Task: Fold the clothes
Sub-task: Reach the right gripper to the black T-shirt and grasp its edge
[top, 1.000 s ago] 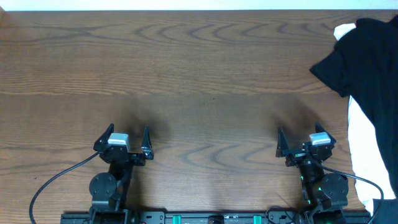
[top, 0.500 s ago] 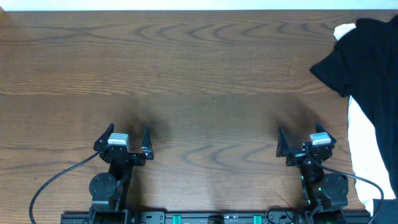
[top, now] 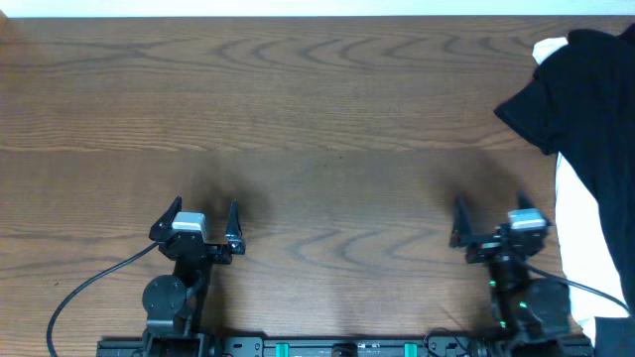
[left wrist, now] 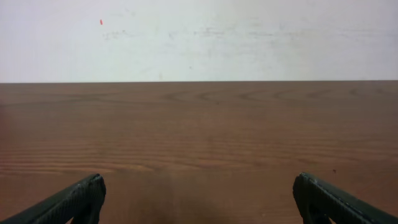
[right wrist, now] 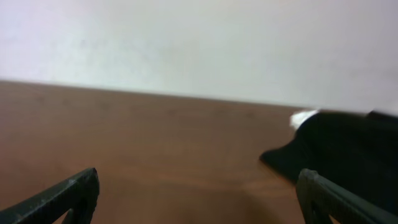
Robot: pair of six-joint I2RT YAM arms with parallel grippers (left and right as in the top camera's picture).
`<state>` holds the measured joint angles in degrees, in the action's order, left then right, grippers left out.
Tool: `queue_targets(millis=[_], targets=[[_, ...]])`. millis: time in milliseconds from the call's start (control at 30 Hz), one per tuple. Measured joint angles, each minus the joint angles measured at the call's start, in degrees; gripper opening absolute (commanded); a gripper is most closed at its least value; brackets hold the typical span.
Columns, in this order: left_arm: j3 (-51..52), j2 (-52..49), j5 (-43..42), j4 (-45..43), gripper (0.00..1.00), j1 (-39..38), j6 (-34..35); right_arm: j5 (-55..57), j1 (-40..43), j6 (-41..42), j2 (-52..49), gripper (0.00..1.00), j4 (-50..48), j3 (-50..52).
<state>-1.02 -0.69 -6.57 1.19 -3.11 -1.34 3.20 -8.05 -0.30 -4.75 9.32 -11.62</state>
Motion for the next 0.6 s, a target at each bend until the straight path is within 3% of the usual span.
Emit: queue_targets(millis=[167,433,600], targets=[[-0.1,0.0,0.3,0.2,0.98,0.0,0.0,4.0,0.0,0.0,-12.6,0.99,9.6,-19.6],[-0.2,0.0,0.6,0.3,0.98,0.0,0.0,9.1,0.2,0.0,-42.4,0.99,33.6,-52.8],[-0.2,0.0,0.6,0.3,0.98,0.0,0.0,8.5,4.6,0.0,-58.5,0.99,42.2,-69.5]])
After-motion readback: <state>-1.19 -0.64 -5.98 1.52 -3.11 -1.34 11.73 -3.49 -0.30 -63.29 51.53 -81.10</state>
